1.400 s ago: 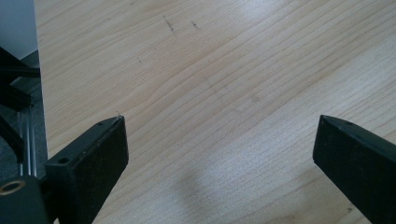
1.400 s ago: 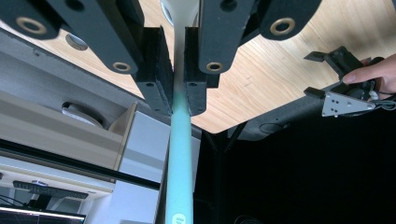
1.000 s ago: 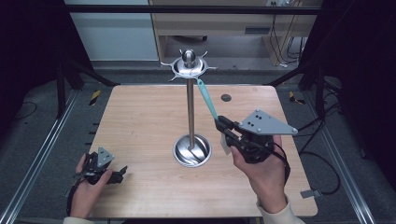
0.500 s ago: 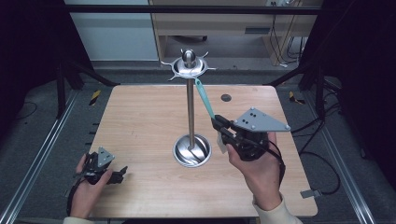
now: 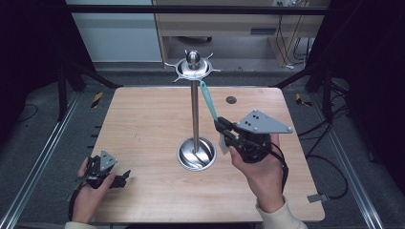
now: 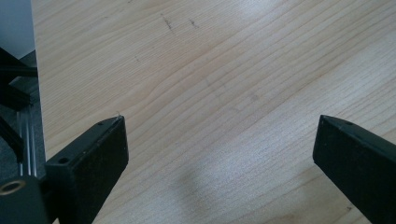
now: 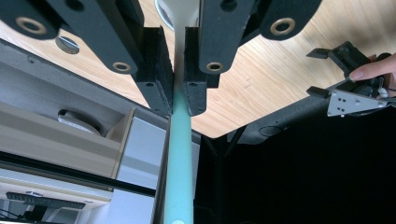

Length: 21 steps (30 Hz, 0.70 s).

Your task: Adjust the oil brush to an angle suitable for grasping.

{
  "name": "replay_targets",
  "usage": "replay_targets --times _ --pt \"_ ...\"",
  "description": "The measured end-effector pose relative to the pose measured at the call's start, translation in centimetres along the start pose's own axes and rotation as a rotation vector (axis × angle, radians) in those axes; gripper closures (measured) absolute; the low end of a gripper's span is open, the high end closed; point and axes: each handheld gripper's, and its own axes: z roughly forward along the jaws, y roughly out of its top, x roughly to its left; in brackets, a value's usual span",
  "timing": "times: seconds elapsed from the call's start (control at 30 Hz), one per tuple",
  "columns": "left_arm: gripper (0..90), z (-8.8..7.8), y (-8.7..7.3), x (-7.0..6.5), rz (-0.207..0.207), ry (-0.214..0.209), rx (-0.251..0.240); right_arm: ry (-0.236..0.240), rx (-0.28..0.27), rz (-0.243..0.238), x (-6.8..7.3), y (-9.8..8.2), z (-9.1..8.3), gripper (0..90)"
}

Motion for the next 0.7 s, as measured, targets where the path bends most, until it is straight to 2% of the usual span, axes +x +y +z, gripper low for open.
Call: replay_targets --times 0.7 --pt "3.0 0.0 -0.1 0.0 -0.002 0.002 0.004 0.009 -0.008 -0.001 -0.2 -0.3 1.1 82.3"
